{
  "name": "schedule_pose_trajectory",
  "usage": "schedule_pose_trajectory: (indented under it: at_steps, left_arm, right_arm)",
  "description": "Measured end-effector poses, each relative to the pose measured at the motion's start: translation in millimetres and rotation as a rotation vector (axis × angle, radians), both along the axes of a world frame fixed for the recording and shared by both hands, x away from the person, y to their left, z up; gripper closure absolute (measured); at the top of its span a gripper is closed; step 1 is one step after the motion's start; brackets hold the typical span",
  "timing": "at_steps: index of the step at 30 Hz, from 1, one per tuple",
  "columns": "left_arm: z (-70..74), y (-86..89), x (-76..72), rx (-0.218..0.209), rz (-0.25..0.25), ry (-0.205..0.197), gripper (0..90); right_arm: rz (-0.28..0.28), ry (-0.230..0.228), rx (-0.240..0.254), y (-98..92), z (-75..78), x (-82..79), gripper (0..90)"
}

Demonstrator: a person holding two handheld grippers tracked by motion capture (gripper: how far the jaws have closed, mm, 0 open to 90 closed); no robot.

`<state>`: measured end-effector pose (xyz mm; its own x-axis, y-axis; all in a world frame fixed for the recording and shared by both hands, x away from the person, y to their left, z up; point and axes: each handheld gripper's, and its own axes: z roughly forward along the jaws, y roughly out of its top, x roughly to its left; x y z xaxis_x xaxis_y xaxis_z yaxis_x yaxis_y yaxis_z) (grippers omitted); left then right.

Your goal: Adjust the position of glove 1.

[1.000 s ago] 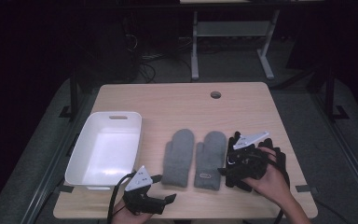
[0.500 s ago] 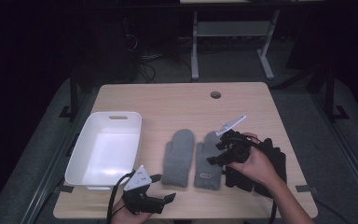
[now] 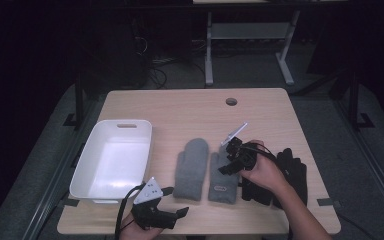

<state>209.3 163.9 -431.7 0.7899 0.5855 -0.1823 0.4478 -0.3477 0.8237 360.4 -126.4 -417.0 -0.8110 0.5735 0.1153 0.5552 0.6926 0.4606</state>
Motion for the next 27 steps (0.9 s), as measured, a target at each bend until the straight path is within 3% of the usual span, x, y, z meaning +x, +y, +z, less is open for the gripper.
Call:
schedule_pose_trajectory:
  at_steps: [1, 2, 7, 11, 22, 27]
  left_arm:
    - [0.0, 0.3, 0.1, -0.002, 0.001, 0.002, 18.4]
    - [-0.2, 0.5, 0.3, -0.003, 0.001, 0.002, 18.4]
    - [0.0, 0.3, 0.9, -0.01, 0.005, -0.001, 18.4]
    - [-1.1, -1.2, 1.1, -0.004, -0.002, 0.005, 18.4]
    - [-0.5, -1.5, 1.1, -0.009, -0.005, 0.003, 18.4]
    - [-0.6, -0.3, 2.1, -0.01, -0.004, 0.007, 18.4]
  right_arm:
    - [-0.003, 0.002, -0.018, 1.6, -4.2, 1.2, 38.5]
    - [-0.003, 0.009, -0.068, 5.3, -14.9, 3.0, 40.6]
    - [0.004, -0.042, -0.103, 12.9, -22.2, -4.0, 45.7]
    - [-0.008, -0.026, -0.12, 14.1, -22.3, -4.5, 49.5]
    - [-0.018, 0.028, -0.11, 14.2, -22.4, -1.0, 62.4]
    - [-0.005, 0.024, -0.114, 14.4, -21.7, -2.4, 72.6]
